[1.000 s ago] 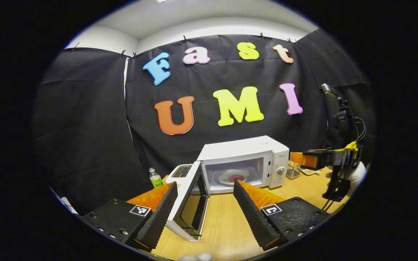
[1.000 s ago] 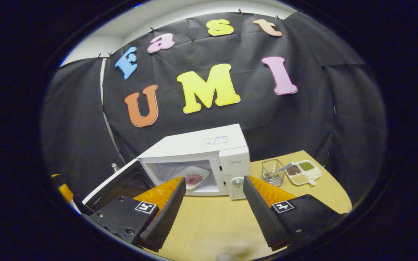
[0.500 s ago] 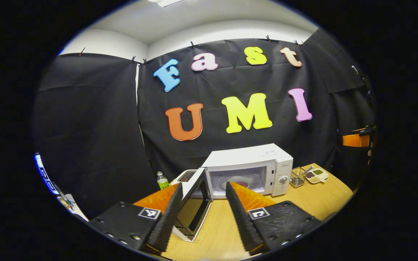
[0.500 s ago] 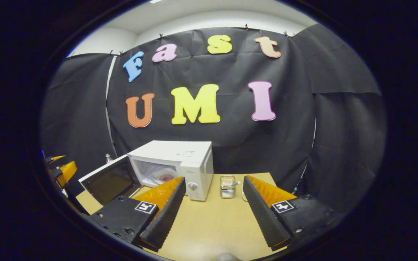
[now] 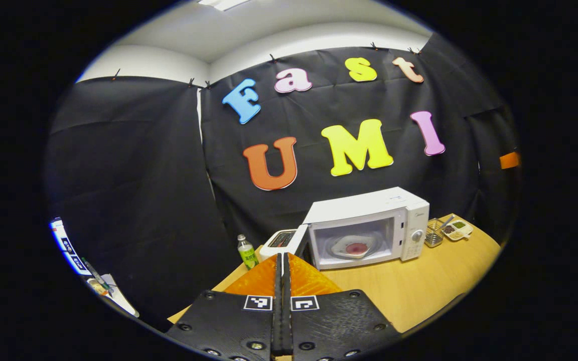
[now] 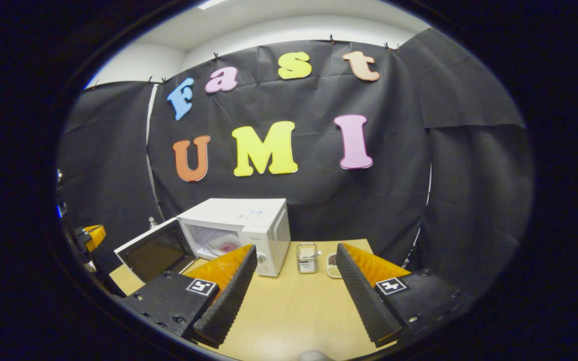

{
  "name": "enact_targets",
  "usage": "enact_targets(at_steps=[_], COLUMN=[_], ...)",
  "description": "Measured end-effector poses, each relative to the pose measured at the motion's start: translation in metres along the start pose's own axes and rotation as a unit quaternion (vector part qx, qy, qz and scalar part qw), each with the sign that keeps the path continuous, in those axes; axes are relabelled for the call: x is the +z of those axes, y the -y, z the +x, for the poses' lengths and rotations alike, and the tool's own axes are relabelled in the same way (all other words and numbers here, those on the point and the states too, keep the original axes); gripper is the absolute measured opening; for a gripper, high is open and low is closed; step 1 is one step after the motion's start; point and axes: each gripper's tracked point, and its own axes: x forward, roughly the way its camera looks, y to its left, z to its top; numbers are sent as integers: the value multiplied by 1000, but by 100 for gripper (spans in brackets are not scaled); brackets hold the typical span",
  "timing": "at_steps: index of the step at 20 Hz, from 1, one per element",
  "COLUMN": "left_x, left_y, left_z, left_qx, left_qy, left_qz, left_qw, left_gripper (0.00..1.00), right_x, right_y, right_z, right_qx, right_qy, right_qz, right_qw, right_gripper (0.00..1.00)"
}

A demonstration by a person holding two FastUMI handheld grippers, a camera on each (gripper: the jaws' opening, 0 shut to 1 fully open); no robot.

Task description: Open the microwave oven with the left hand, put the food in, and close the microwave oven.

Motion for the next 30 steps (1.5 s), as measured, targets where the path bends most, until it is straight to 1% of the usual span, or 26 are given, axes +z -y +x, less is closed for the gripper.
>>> enact_targets(at_steps=[1,2,3,4,7,8,9,10,11,12,13,15,16,19,20,22,23,24,25,26,27,28,29,30], left_x=[-8,-15,-24,-34,-68,-79,-90,-104,-116,-129,-142,-160,-165,-168,-167,-162,-159,-156,-152,-148,-146,-143,-141,-138], left_y=[-9,-18,-29,-40,-60,-66,-72,-77,-80,-80,-81,-76,-74,-61,-55,-38,-27,-14,-2,9,21,34,46,57], left_z=[2,5,11,17,39,48,54,64,69,76,84,91,94,100,100,97,94,92,91,89,87,86,84,86], left_qx=[3,5,10,16,10,7,6,1,-4,-14,-21,-42,-45,-77,-87,-111,-124,-140,-154,-168,-181,-195,-207,-220], left_qy=[-6,-6,-12,-15,-35,-43,-51,-61,-70,-76,-85,-98,-100,-97,-94,-85,-79,-73,-66,-60,-53,-47,-41,-39], left_qz=[1,6,12,13,-11,-21,-28,-34,-39,-43,-46,-53,-50,-58,-60,-63,-62,-60,-57,-52,-45,-39,-34,-31], left_qw=[1000,1000,1000,1000,999,999,998,998,997,996,995,993,993,991,990,988,987,986,984,983,981,979,977,974], left_gripper=[0,0,0,0,0,0,0,0,0,0,0,0,0,0,0,0,0,0,0,0,10,0,10,10], right_x=[1,1,1,2,-2,-1,-1,-1,-3,-4,-4,-4,-5,-9,-8,-1,-1,1,2,2,1,1,1,2], right_y=[-2,-4,-5,-9,-24,-29,-33,-39,-44,-51,-57,-65,-69,-82,-84,-88,-90,-93,-96,-98,-101,-103,-102,-101], right_z=[-1,-1,-2,-1,5,6,7,9,9,10,10,7,6,3,2,-1,-2,-3,-5,-6,-7,-8,-10,-11], right_qx=[-4,-10,-15,-20,-32,-37,-43,-52,-57,-61,-67,-82,-88,-98,-102,-110,-113,-114,-115,-115,-114,-113,-114,-116], right_qy=[0,-1,-3,-5,-22,-25,-27,-32,-35,-38,-39,-38,-41,-53,-54,-52,-53,-53,-52,-54,-56,-57,-57,-56], right_qz=[1,0,0,2,10,14,17,21,27,33,37,40,43,45,45,45,43,42,39,34,32,32,32,33], right_qw=[1000,1000,1000,1000,999,999,999,998,997,997,996,995,994,993,992,992,991,991,991,991,991,991,991,991], right_gripper=[100,92,100,100,100,92,100,92,92,100,100,100,100,100,92,92,100,100,92,92,100,100,92,92])
